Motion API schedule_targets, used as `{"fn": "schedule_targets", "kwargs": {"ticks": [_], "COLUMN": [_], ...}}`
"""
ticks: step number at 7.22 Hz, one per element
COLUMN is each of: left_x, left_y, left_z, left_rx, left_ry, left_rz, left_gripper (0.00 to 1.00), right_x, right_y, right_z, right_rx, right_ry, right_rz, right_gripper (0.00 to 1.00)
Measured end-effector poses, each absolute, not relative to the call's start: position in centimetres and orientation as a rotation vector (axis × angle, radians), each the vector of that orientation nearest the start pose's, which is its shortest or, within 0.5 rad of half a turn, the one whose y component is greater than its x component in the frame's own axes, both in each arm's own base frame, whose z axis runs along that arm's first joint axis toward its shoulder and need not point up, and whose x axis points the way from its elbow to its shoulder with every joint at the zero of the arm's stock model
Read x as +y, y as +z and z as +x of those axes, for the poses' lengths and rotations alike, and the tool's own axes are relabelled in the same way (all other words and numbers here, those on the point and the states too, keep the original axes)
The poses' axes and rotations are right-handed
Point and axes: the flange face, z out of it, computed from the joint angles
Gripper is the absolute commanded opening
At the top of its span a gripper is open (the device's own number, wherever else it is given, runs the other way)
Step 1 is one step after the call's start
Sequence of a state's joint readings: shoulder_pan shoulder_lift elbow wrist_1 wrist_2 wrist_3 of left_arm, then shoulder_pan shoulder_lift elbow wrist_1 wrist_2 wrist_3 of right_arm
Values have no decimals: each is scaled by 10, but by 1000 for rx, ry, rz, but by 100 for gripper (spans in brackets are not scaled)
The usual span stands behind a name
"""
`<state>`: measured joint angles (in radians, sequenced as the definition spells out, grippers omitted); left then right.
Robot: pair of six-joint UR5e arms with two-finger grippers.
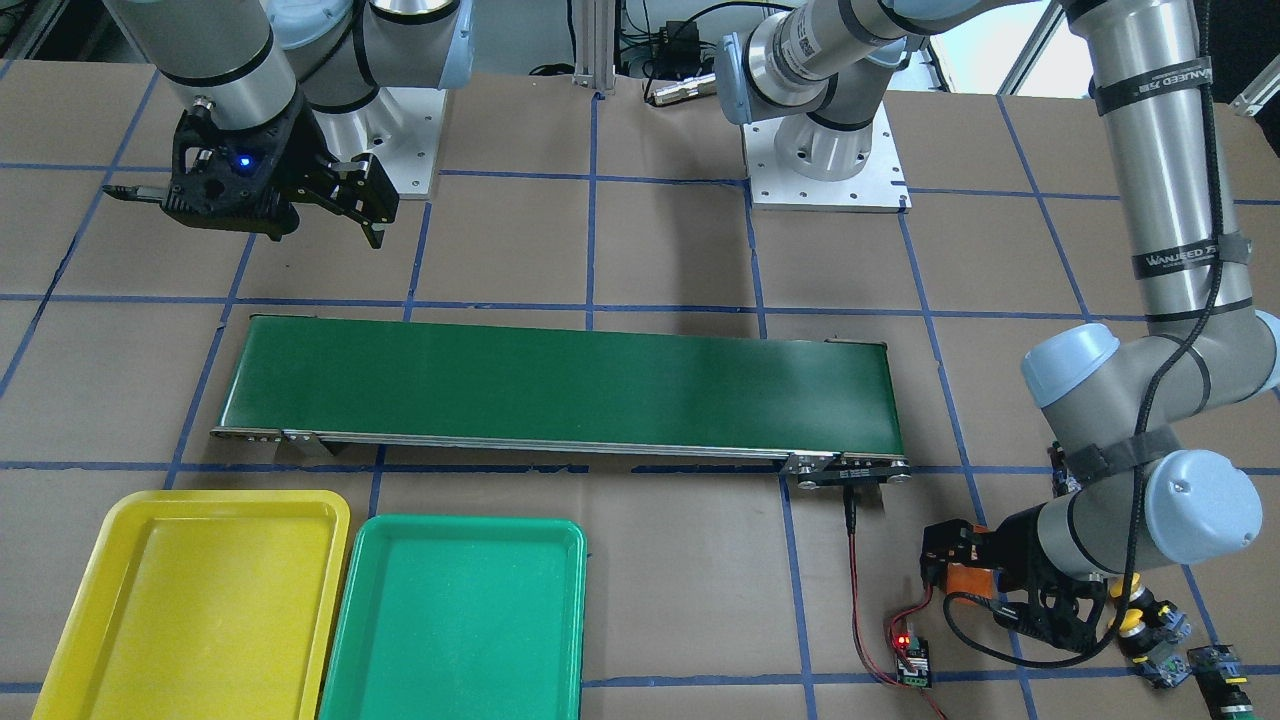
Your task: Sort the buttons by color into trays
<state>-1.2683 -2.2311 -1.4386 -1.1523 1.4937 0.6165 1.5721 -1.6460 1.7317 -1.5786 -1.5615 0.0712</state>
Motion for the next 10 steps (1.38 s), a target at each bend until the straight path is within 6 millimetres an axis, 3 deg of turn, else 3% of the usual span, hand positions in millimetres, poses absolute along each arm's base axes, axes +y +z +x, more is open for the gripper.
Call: {"fn": "schedule_targets", "kwargs": {"ticks": [1,2,3,6,8,9,10], "left_x": [-696,-694,-691,-683,-667,-647,-619], "left_y": [188,187,185,197,244,272,291], "left_z": [80,87,91,95,82,63,30], "left_rx": [3219,3220,3225,3231,3168,3113,3038], "left_ry": [117,134,161,206,234,258,273], "left_rz": [485,470,461,495,772,960,1180], "left_gripper": [52,21,2,0,0,0,0], "right_x": [-449,-446,-445,-445,-444,-444,-444], "right_y": [442,438,436,433,433,433,433], "right_z": [135,135,135,135,135,134,135], "right_rx": [3131,3130,3129,3130,3133,3132,3131], "right_ry": [134,148,152,159,162,163,162], "right_rz": [109,105,102,102,104,104,104], "right_gripper": [100,100,100,100,100,100,100]}}
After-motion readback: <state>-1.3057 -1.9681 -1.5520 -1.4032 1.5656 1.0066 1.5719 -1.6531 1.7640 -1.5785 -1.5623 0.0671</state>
